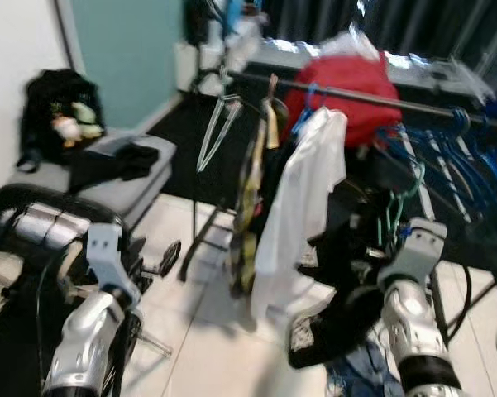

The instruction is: Hang hanger

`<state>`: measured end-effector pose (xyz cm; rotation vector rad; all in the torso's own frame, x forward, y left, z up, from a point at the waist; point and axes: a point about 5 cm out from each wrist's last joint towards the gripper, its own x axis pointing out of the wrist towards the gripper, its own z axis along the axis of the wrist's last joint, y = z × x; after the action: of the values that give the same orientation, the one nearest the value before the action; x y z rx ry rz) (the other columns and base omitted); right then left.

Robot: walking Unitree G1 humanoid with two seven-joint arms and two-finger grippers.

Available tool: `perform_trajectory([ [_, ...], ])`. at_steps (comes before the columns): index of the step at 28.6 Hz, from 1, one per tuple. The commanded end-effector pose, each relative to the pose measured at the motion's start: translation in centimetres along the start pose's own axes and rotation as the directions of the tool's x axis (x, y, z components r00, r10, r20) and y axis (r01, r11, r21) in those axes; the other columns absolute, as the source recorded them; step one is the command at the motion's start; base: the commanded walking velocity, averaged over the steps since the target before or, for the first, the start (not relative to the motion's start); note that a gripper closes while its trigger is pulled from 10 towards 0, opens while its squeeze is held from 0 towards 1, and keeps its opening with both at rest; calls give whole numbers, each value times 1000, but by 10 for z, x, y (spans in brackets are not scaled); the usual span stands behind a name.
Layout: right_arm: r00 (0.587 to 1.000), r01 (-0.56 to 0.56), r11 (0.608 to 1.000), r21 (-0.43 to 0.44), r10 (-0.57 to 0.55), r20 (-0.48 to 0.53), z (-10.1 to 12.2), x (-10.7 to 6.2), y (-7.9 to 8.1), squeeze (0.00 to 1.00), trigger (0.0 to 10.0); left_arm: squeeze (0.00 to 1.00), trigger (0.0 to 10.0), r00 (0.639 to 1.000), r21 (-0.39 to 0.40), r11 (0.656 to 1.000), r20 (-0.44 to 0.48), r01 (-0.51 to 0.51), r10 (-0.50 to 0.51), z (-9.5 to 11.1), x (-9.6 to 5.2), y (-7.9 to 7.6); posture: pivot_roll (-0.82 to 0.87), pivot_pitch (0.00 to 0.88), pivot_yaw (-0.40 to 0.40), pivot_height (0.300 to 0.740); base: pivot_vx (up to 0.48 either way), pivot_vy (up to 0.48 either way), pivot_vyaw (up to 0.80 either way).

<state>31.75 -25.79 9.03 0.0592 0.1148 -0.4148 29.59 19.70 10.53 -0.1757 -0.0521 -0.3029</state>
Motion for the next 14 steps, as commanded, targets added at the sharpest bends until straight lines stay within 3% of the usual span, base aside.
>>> perform_trajectory([
  [1,998,12,1000,13,-13,58,11,3,-6,0,10000,0,10000,1000,-3,1000,-4,15,-15,-3,-1,-2,-14,0,-54,740,472,0,-800],
  [5,994,-47,999,22,44,104,26,7,-5,0,10000,0,10000,1000,-1,1000,-4,13,-13,-3,-1,-2,-13,0,-52,740,472,0,-200],
  [9,962,-175,983,-46,181,203,68,13,1,0,10000,0,10000,1000,-6,1000,-7,8,-8,-3,-1,-1,-22,0,-46,740,448,0,0],
  [11,952,-216,976,-41,219,212,76,13,4,0,10000,0,10000,1000,-11,1000,-10,1,-1,-3,-1,0,-24,0,-45,740,360,0,0],
  [14,925,-321,947,-35,321,205,87,11,17,0,10000,0,10000,1000,-18,1000,-20,-10,9,-4,-1,2,-26,0,-45,740,0,0,0],
])
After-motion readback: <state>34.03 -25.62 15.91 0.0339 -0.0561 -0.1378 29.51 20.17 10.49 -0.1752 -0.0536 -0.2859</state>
